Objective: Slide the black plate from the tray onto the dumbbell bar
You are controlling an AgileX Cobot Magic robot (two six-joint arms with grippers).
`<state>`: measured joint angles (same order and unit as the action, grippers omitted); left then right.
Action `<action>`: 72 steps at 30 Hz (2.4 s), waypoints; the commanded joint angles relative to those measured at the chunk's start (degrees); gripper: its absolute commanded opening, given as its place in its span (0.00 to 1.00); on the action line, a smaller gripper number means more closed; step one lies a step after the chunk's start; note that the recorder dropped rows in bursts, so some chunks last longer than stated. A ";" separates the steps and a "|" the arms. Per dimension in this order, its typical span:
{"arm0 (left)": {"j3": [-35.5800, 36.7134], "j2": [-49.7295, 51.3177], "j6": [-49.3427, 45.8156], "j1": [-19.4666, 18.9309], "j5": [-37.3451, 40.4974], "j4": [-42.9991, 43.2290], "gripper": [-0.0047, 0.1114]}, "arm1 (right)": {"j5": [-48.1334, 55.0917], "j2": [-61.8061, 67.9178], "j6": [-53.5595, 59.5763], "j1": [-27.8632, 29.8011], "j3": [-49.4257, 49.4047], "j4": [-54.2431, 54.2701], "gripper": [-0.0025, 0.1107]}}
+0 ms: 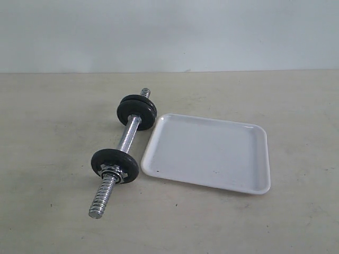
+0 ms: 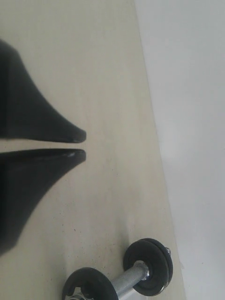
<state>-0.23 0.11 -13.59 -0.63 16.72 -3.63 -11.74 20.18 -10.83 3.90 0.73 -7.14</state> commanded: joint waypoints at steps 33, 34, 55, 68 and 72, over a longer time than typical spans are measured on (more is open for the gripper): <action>0.23 -0.11 0.51 0.28 0.08 -0.05 0.08 | 24.86 -20.18 1.05 -0.49 -0.09 -1.08 0.02; 0.23 -0.11 0.51 0.28 0.08 -0.05 0.08 | 25.91 -20.18 1.05 -0.49 -0.09 -1.08 0.02; 0.23 -0.11 0.50 0.28 0.08 -0.05 0.08 | 32.58 -20.18 3.00 -0.49 -0.73 -0.56 0.02; 0.23 -0.11 0.50 0.28 0.08 -0.05 0.08 | 32.24 -20.18 11.38 -0.49 -0.73 6.07 0.02; 0.23 -0.11 0.50 0.28 0.08 -0.05 0.08 | 32.34 -20.18 11.38 -0.49 -0.73 6.65 0.02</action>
<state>-0.23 0.11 -13.59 -0.63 16.72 -3.63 21.28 0.32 0.00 3.41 0.28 -0.73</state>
